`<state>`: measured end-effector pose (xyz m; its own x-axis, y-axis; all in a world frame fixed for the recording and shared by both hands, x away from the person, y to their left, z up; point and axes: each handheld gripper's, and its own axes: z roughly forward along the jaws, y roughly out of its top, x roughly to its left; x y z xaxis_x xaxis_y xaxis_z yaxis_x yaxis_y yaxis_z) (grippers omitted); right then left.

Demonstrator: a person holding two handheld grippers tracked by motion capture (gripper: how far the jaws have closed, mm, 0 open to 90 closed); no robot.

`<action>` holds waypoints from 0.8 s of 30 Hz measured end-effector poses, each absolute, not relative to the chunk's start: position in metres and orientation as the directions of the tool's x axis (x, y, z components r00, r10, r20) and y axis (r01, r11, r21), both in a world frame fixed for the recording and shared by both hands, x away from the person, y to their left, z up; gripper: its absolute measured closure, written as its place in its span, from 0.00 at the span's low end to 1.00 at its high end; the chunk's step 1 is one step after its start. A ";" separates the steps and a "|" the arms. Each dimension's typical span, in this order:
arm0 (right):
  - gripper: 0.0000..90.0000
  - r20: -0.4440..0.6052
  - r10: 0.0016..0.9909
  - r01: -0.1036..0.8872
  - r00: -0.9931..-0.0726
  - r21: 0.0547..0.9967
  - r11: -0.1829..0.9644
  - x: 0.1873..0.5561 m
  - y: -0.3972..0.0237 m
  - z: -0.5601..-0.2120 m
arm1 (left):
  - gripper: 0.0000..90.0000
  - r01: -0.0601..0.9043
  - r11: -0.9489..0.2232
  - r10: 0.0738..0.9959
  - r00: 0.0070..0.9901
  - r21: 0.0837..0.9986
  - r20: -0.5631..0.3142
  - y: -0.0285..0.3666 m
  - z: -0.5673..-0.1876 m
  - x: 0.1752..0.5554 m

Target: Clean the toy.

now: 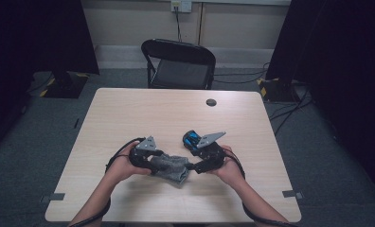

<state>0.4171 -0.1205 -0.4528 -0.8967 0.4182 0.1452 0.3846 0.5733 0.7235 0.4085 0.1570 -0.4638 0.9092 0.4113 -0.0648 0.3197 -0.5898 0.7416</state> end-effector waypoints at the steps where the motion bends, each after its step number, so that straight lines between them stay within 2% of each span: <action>1: 0.35 0.145 0.418 0.385 -0.897 0.724 0.573 0.417 -0.121 -0.453 | 0.38 0.320 -0.590 0.411 0.909 0.742 -0.065 0.157 -0.464 0.408; 4: 0.29 0.221 0.460 0.466 -0.860 0.707 0.532 0.423 -0.131 -0.453 | 0.37 0.326 -0.583 0.420 0.905 0.744 -0.068 0.158 -0.464 0.408; 5: 0.23 0.239 0.468 0.487 -0.851 0.694 0.531 0.424 -0.133 -0.453 | 0.37 0.326 -0.582 0.421 0.905 0.745 -0.067 0.158 -0.463 0.408; 6: 0.19 0.215 0.475 0.473 -0.853 0.702 0.532 0.425 -0.133 -0.454 | 0.37 0.327 -0.581 0.421 0.904 0.745 -0.068 0.159 -0.463 0.408; 9: 0.17 0.175 0.472 0.449 -0.864 0.691 0.566 0.425 -0.135 -0.454 | 0.36 0.326 -0.581 0.422 0.904 0.746 -0.066 0.160 -0.462 0.408; 16: 0.14 0.166 0.519 0.459 -0.838 0.729 0.508 0.436 -0.146 -0.446 | 0.35 0.332 -0.579 0.425 0.903 0.745 -0.072 0.160 -0.463 0.408; 24: 0.15 0.124 0.590 0.473 -0.798 0.735 0.486 0.455 -0.153 -0.439 | 0.35 0.325 -0.586 0.416 0.907 0.743 -0.069 0.156 -0.463 0.408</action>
